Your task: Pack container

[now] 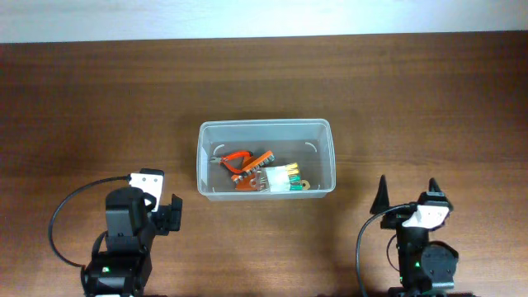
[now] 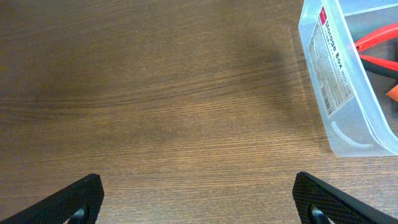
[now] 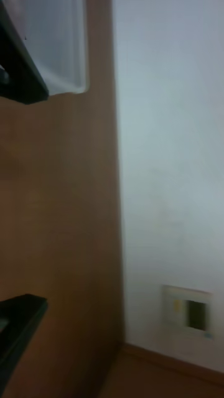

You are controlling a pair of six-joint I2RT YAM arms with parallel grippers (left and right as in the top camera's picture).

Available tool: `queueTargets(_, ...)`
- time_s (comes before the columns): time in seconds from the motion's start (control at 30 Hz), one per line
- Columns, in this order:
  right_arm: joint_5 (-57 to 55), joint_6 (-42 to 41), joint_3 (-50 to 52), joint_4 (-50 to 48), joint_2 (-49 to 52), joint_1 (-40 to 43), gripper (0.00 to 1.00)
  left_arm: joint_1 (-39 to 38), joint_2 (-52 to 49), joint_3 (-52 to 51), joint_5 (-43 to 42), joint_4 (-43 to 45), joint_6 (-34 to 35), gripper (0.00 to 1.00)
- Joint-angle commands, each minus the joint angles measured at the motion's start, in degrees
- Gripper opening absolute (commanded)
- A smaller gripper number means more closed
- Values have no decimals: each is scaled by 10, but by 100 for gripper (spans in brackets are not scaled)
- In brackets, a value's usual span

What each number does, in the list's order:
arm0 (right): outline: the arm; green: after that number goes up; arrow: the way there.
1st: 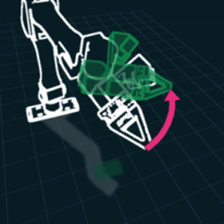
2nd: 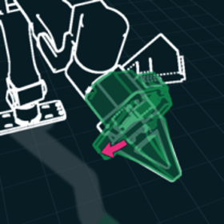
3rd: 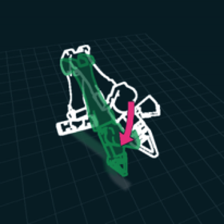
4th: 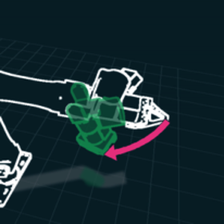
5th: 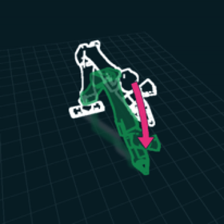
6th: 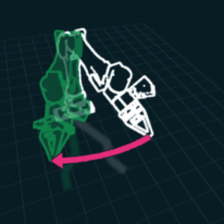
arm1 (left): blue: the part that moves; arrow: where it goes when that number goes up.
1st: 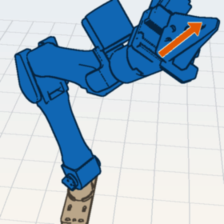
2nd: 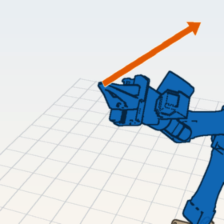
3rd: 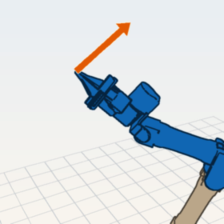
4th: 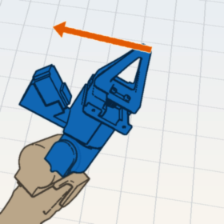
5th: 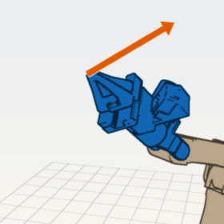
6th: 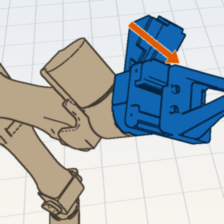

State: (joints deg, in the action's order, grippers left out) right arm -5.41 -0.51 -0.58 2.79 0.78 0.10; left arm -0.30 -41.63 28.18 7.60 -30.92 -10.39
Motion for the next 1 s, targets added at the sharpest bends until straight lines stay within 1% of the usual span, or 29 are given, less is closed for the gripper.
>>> queueTargets(0.0, 17, -8, 3, 18, -6, -5, 99, 2, 3, -2, 4, 0, 5, 99)
queueTargets(0.97, 19, -2, 3, 17, -6, -5, 99, 2, 3, -2, 4, 0, 5, 99)
